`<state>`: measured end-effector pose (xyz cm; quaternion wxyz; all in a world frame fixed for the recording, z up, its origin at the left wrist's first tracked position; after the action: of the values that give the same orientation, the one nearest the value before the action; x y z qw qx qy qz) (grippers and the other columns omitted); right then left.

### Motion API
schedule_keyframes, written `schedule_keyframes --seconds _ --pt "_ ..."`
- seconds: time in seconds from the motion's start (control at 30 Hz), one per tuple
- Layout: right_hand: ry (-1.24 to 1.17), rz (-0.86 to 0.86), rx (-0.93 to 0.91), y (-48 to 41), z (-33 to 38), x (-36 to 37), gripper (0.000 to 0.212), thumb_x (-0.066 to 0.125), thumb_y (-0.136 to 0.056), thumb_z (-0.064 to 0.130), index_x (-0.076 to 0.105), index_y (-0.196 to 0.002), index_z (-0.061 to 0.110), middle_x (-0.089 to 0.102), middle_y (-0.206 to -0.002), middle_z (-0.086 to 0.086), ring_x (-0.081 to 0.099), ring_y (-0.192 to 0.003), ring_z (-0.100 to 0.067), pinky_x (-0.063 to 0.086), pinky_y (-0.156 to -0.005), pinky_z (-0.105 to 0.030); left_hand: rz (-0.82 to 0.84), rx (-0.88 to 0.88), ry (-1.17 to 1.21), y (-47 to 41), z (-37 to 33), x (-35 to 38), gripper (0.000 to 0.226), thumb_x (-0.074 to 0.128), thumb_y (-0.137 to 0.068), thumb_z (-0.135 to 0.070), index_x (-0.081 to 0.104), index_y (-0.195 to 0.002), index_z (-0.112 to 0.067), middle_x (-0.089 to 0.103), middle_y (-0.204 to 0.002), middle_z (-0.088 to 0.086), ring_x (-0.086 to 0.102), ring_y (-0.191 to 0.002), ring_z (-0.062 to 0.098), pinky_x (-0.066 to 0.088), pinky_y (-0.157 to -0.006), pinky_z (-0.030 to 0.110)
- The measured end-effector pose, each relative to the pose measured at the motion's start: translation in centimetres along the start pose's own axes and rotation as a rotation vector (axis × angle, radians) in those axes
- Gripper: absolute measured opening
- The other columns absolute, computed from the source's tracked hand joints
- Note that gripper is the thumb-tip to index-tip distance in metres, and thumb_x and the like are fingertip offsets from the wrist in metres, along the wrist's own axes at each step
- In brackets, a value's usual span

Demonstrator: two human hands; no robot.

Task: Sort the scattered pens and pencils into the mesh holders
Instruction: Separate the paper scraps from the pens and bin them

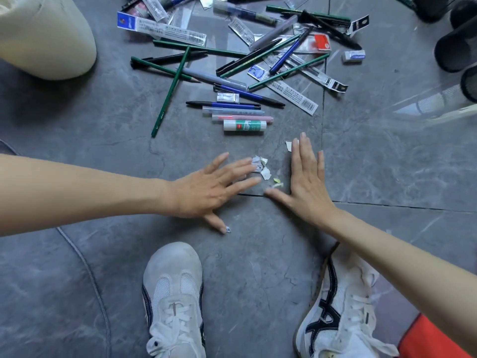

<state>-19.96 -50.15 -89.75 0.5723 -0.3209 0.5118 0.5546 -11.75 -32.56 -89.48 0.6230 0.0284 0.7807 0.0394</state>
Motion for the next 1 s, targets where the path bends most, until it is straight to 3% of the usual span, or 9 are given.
schedule_keyframes --seconds 0.13,0.27,0.4,0.5,0.57,0.73,0.83,1.0 --pt "-0.058 -0.054 0.081 -2.2 0.7 -0.4 0.100 0.039 -0.082 0.064 0.000 -0.149 0.001 -0.005 -0.157 -0.020 -0.007 -0.146 -0.025 -0.016 -0.114 -0.034 0.024 -0.135 0.011 -0.1 -1.2 1.0 0.104 0.032 -0.072 -0.079 0.015 -0.147 -0.009 0.017 -0.151 0.016 0.009 -0.143 0.027 -0.003 -0.113 0.046" --pt "-0.180 -0.109 0.148 -2.1 -0.2 -0.7 0.083 0.035 -0.092 0.051 0.000 -0.150 0.003 -0.007 -0.158 -0.016 -0.009 -0.146 -0.023 -0.015 -0.115 -0.029 -0.070 -0.364 0.200 -0.7 1.1 0.3 0.076 0.035 -0.085 -0.055 0.013 -0.145 -0.015 0.019 -0.150 0.011 0.007 -0.142 0.022 -0.007 -0.113 0.042" --pt "-0.258 -0.030 0.108 -1.3 0.0 -0.1 0.075 0.033 -0.096 0.043 -0.003 -0.150 0.006 -0.006 -0.159 -0.009 -0.009 -0.147 -0.017 -0.009 -0.118 -0.032 -0.066 -0.283 0.247 0.7 3.8 -0.4 0.072 0.032 -0.090 -0.058 0.013 -0.146 -0.016 0.015 -0.150 0.006 0.005 -0.144 0.018 -0.007 -0.116 0.038" --pt "-0.205 0.100 -0.133 -0.6 2.8 0.5 0.082 0.034 -0.094 0.051 -0.005 -0.150 0.006 -0.004 -0.159 -0.010 -0.007 -0.147 -0.017 -0.006 -0.119 -0.031 -0.009 -0.189 0.161 2.4 4.8 -0.5 0.083 0.030 -0.086 -0.069 0.017 -0.146 -0.013 0.016 -0.152 0.008 0.001 -0.145 0.015 -0.009 -0.116 0.038" --pt "-0.172 0.151 -0.255 0.2 4.6 0.9 0.091 0.039 -0.091 0.058 -0.004 -0.150 0.004 -0.004 -0.159 -0.011 -0.006 -0.147 -0.017 -0.004 -0.120 -0.031 -0.004 -0.241 0.153 3.0 5.2 -0.5 0.085 0.032 -0.085 -0.069 0.018 -0.146 -0.013 0.018 -0.152 0.009 0.000 -0.145 0.015 -0.010 -0.116 0.038" --pt "-0.018 0.116 -0.355 1.9 6.0 1.7 0.117 0.047 -0.074 0.078 0.003 -0.149 0.000 -0.006 -0.157 -0.016 -0.005 -0.147 -0.027 -0.004 -0.119 -0.042 -0.055 -0.387 0.213 1.2 4.4 -0.5 0.083 0.039 -0.082 -0.063 0.013 -0.146 -0.016 0.019 -0.152 0.009 0.004 -0.144 0.017 -0.014 -0.113 0.037" --pt "0.014 0.068 -0.302 1.6 5.5 1.8 0.113 0.049 -0.076 0.074 0.005 -0.148 -0.001 -0.001 -0.156 -0.019 -0.002 -0.146 -0.029 -0.004 -0.119 -0.041 -0.105 -0.426 0.228 -0.4 4.0 -0.7 0.077 0.037 -0.083 -0.057 0.014 -0.144 -0.016 0.021 -0.150 0.010 0.005 -0.143 0.018 -0.015 -0.112 0.035" --pt "-0.276 -0.061 0.002 -0.9 4.0 1.0 0.094 0.052 -0.089 0.046 -0.003 -0.148 -0.002 -0.012 -0.156 -0.020 -0.012 -0.146 -0.021 -0.009 -0.119 -0.031 -0.163 -0.364 0.281 -0.5 3.9 -1.1 0.068 0.036 -0.090 -0.049 0.018 -0.145 -0.013 0.023 -0.149 0.010 0.011 -0.142 0.019 -0.001 -0.116 0.034"
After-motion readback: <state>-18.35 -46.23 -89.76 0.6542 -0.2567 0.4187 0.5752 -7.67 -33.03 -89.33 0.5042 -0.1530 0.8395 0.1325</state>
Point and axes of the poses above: each hand's wrist, its own y-axis away from the middle knuckle, its own x-axis out of the palm, z = x × y, the point moved 5 cm from there along -y, towards the middle knuckle
